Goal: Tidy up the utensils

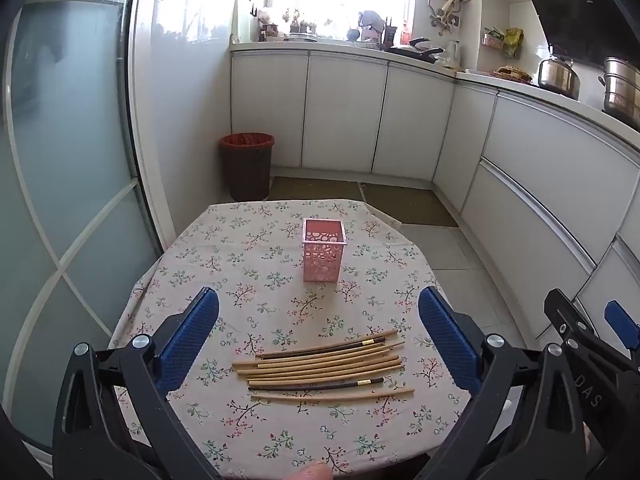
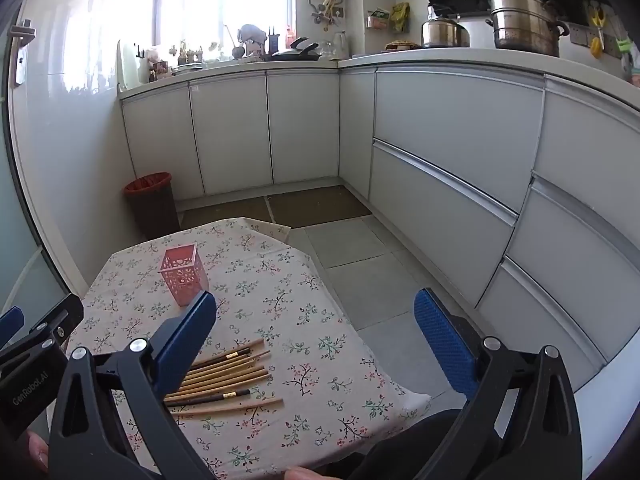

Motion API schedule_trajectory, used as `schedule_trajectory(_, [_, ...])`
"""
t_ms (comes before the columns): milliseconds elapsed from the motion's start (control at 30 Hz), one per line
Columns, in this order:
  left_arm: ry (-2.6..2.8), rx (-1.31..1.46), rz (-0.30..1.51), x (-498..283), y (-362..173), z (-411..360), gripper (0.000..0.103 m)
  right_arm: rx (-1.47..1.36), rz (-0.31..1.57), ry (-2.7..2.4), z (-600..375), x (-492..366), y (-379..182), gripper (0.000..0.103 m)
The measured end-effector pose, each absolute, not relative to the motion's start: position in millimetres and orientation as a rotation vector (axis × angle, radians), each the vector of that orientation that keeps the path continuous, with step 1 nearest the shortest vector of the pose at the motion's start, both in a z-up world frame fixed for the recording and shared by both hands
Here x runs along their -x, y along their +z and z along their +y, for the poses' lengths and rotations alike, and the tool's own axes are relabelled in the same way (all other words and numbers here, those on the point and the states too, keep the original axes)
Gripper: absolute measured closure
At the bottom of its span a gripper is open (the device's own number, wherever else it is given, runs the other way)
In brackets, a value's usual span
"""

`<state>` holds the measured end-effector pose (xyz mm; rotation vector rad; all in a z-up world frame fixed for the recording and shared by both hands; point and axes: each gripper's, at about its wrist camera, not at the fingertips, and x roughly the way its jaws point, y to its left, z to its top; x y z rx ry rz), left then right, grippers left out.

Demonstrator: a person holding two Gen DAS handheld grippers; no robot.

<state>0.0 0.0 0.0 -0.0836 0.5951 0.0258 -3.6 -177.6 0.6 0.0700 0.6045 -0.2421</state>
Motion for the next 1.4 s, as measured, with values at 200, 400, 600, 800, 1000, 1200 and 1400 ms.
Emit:
schedule_trajectory(200, [0.028, 0.094, 0.599, 1.7, 0.2, -0.1, 0.007, -0.071, 0.604, -0.240, -176.7, 4.7, -0.3, 0.006])
schedule_trajectory(400, [0.026, 0.093, 0.593, 4.3, 2.2, -1.2, 0.007, -0.068, 0.598, -0.241, -176.2, 5.3, 1.1, 0.006])
schedule_trajectory(600, [0.024, 0.095, 0.591, 4.1, 4.3, 3.6, 0.007, -0.065, 0.593, -0.240, -175.3, 6.1, 2.4, 0.006])
schedule_trajectory(800, [0.022, 0.086, 0.587, 3.1, -0.3, 3.4, 0.007, -0.067, 0.595, -0.240, -174.7, 5.4, 2.5, 0.006])
schedule_trajectory(1000, [0.024, 0.091, 0.569, 3.0, 0.1, 4.2, 0.007, -0.068, 0.597, -0.238, -176.3, 7.3, 3.8, 0.006])
schedule_trajectory(1200, [0.024, 0.091, 0.575, 3.3, -0.9, 3.7, 0.007, -0.069, 0.596, -0.239, -176.0, 8.0, 4.9, 0.006])
schedule_trajectory(1400, [0.024, 0.089, 0.581, 3.7, -1.7, 2.0, 0.007, -0.070, 0.598, -0.238, -177.0, 7.3, 4.0, 0.006])
